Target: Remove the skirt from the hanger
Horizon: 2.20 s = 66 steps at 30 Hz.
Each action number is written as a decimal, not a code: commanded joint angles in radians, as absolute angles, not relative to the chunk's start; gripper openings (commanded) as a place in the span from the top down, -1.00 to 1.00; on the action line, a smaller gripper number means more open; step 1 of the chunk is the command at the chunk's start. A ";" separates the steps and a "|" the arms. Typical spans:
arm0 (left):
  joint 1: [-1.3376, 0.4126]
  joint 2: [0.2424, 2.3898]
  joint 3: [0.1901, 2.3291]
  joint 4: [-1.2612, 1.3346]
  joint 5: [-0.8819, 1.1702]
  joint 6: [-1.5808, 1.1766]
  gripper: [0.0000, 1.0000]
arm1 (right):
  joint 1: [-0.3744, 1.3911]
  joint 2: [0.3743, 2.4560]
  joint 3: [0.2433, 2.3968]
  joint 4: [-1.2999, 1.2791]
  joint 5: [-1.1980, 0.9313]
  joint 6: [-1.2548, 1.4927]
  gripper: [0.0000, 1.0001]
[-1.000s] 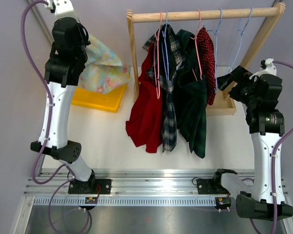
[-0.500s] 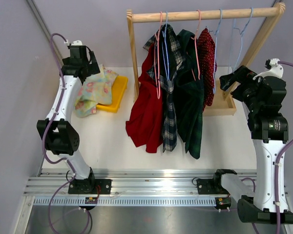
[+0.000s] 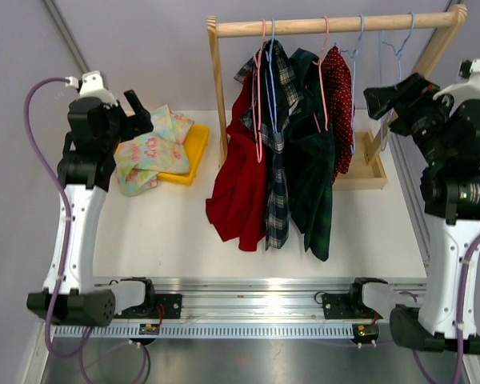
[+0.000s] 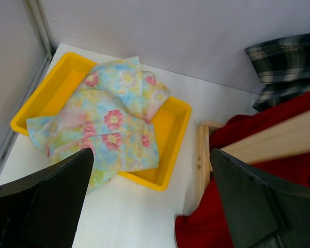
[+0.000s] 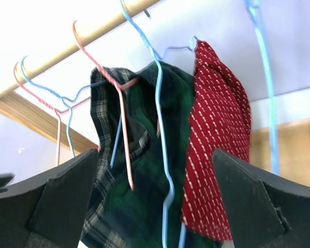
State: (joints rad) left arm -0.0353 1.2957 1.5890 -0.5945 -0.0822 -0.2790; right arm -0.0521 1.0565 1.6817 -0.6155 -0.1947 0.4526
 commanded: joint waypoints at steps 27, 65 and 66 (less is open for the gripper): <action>-0.122 0.950 1.126 -0.502 0.043 -0.255 -0.98 | -0.012 1.489 2.041 -0.647 -0.279 0.414 1.00; -1.322 1.655 1.870 -0.302 -0.109 -0.032 -0.98 | -0.014 1.287 2.051 -0.723 -0.195 0.351 1.00; -1.324 1.654 1.856 -0.298 -0.109 -0.034 -0.98 | -0.012 1.290 2.062 -0.721 -0.195 0.351 1.00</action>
